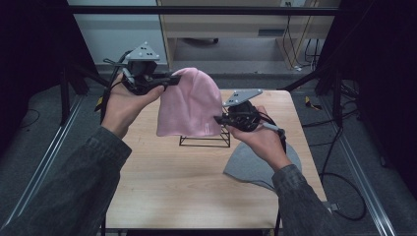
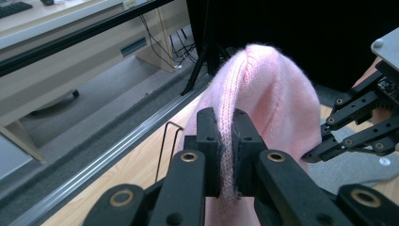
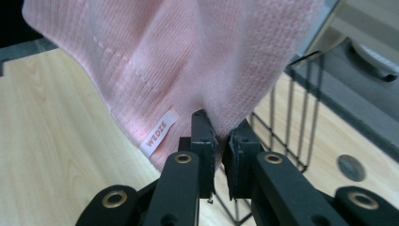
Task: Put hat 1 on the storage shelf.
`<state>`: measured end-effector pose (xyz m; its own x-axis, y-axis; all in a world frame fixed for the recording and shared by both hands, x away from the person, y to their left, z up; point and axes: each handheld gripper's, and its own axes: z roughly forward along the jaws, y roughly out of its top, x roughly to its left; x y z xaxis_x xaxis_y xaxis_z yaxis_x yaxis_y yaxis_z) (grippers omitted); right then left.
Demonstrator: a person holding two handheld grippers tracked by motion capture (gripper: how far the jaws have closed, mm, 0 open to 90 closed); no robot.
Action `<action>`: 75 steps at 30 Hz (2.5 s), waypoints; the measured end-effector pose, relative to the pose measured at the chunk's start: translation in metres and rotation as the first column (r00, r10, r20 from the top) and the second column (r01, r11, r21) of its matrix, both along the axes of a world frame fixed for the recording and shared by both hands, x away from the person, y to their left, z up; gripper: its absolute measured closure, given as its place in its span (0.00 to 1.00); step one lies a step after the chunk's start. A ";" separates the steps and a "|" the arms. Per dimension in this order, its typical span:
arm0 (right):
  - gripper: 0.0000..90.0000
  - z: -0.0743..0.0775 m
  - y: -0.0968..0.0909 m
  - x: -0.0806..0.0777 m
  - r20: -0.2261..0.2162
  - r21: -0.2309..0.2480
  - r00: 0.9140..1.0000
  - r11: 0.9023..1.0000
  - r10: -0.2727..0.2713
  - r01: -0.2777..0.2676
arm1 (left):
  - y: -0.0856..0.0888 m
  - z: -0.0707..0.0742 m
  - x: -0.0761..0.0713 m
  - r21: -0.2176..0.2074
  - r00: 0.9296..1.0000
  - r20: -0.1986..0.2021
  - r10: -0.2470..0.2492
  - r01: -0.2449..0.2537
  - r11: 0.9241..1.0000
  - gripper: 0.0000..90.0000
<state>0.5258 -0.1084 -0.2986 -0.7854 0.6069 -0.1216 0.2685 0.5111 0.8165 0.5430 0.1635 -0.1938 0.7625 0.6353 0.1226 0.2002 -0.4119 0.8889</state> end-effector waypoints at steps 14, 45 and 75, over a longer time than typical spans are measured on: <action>0.93 0.010 -0.014 0.033 -0.007 0.043 0.999 0.998 -0.053 0.053 | -0.019 0.006 0.030 -0.008 1.000 0.018 -0.024 0.024 1.000 0.93; 0.93 0.012 -0.021 0.085 -0.008 0.010 0.991 0.991 -0.131 0.131 | -0.030 -0.004 0.099 -0.001 1.000 0.019 0.000 0.000 1.000 0.92; 0.91 -0.020 -0.021 0.061 0.043 -0.035 0.992 0.993 -0.115 0.117 | -0.024 -0.055 0.091 -0.049 0.999 0.047 -0.015 0.017 0.999 0.91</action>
